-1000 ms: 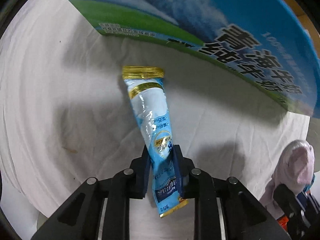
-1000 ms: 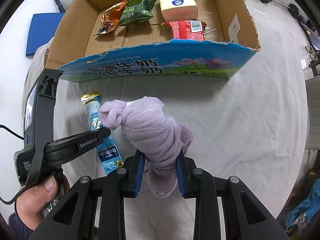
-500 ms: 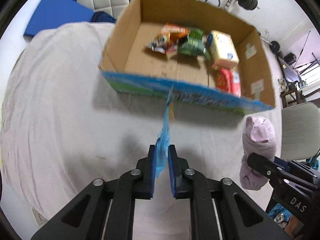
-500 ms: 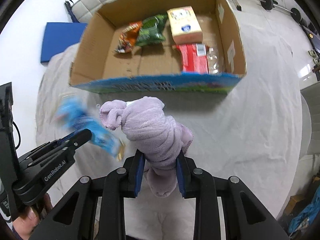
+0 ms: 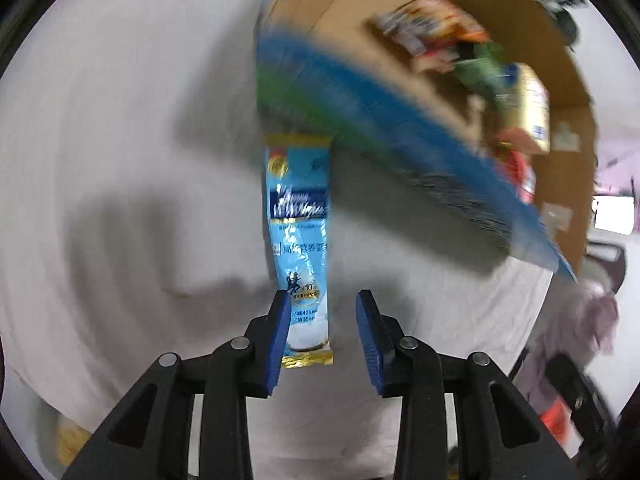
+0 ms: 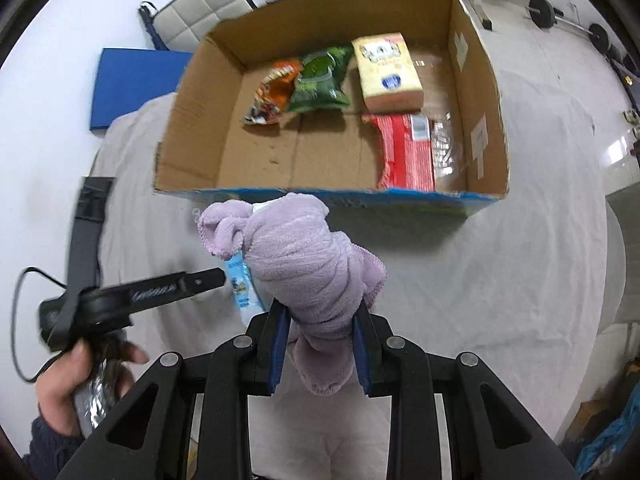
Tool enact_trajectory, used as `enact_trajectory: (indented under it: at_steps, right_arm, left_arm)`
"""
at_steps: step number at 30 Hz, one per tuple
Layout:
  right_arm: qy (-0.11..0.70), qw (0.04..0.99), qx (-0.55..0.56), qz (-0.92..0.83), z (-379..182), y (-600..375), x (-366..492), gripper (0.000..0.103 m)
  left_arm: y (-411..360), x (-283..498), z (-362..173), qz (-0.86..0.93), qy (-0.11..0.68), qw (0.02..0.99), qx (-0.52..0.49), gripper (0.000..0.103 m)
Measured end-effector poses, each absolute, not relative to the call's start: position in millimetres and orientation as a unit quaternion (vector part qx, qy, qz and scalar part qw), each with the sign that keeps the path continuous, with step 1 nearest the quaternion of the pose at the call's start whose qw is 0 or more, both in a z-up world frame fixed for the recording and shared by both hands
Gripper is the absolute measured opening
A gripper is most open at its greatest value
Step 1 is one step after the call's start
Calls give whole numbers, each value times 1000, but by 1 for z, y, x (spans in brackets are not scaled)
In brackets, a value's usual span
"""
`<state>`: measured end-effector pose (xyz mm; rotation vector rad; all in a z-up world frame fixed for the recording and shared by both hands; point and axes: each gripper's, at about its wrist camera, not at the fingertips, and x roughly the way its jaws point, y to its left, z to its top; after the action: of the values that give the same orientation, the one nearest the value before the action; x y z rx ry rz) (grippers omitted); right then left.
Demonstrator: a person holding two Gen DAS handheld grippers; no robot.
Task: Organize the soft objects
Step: 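Place the sock and milk stick into the box and open both tools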
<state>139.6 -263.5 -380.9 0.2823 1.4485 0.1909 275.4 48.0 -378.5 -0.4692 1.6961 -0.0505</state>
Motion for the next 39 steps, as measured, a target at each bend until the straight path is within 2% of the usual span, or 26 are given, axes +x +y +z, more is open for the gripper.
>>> enact_trajectory:
  at_steps: [3, 4, 5, 6, 9, 11, 13, 21, 30, 39]
  right_arm:
    - [671, 725, 134, 77, -397, -267, 139, 30]
    - [674, 722, 135, 74, -401, -268, 139, 30]
    - [677, 720, 134, 71, -405, -268, 139, 30]
    - [679, 718, 134, 70, -408, -269, 139, 30]
    - [684, 715, 132, 67, -414, -269, 140, 30]
    - [686, 713, 129, 65, -417, -269, 140, 30]
    - [687, 713, 128, 64, -418, -268, 141, 30]
    - [680, 718, 127, 71, -407, -266, 138, 30]
    - [664, 729, 136, 92, -375, -273, 130, 30]
    - [627, 758, 144, 107, -322, -275, 154, 30]
  left_arm:
    - [42, 280, -404, -9, 759, 621, -196, 31]
    - [40, 281, -407, -5, 761, 621, -190, 34]
    - [38, 283, -410, -2, 762, 621, -184, 43]
    - [35, 285, -413, 1, 762, 622, -179, 46]
    - [24, 289, -420, 20, 758, 637, -139, 47]
    - [18, 290, -420, 25, 751, 649, -121, 44]
    - [11, 289, -416, 21, 748, 657, -88, 29]
    - [19, 264, -396, 4, 735, 670, -106, 22]
    - [12, 240, -290, -56, 669, 732, -116, 22]
    - [0, 284, -175, -109, 586, 797, -98, 22]
